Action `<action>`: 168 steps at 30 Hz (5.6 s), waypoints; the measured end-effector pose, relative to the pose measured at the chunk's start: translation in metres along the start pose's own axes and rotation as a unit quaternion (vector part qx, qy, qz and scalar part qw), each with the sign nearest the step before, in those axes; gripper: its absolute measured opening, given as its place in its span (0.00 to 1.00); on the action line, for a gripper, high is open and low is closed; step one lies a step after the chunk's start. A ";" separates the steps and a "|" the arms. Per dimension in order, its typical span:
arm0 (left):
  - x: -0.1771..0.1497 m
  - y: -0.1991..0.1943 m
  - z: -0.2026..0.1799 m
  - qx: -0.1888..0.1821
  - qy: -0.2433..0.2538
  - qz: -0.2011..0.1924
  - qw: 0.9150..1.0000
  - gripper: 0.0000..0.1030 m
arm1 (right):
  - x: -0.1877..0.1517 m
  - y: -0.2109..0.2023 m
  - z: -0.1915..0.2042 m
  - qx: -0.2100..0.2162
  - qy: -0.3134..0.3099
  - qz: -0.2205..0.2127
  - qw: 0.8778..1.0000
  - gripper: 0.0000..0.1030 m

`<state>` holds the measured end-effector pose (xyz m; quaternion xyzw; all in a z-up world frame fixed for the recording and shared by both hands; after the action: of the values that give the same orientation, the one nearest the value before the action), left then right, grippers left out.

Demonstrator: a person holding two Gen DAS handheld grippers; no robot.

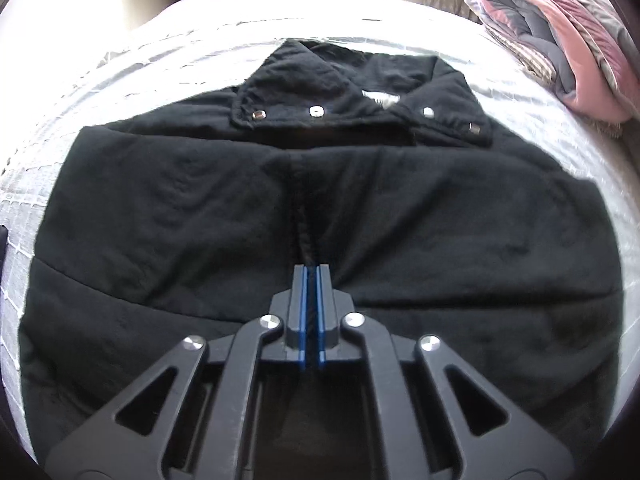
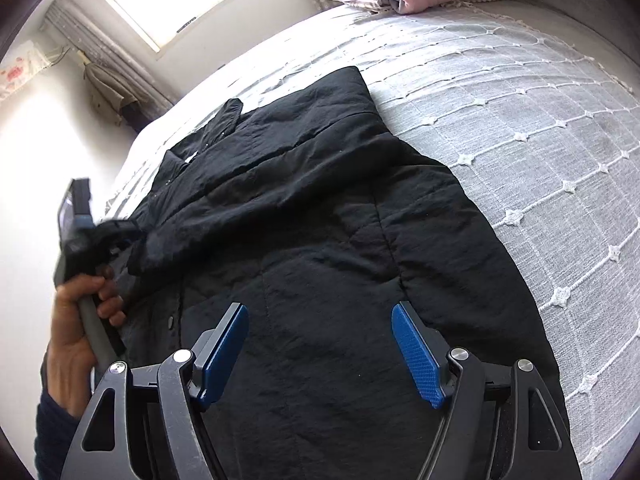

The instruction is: Fold large clothes

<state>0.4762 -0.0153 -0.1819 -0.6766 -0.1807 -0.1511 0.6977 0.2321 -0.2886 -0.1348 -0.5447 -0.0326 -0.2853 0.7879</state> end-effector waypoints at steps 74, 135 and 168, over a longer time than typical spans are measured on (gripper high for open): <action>-0.367 -0.152 0.265 -0.165 -0.147 0.050 0.974 0.63 | -0.197 -0.112 -0.177 0.125 0.090 0.021 0.988 0.45; -0.371 -0.149 0.236 -0.162 -0.161 0.078 0.970 0.16 | -0.197 -0.096 -0.141 0.115 0.069 0.017 0.991 0.07; -0.361 -0.296 0.234 -0.204 -0.118 -0.070 0.969 0.07 | -0.194 -0.189 -0.121 0.182 0.034 -0.078 0.980 0.04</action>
<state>0.0092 0.1945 -0.0789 -0.8034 -0.2743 -0.1522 0.5061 -0.0529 -0.3606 -0.0952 -0.3782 -0.0999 -0.3536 0.8497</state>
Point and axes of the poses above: each gripper's, at about its wrist camera, not at the fingertips, and y roughly the way its jaws point, z to its left, x to its top, the point moved 7 cm from there along y, roughly the way its jaws point, and after that the axes turned 6 degrees about z, right-handed, at the moved point
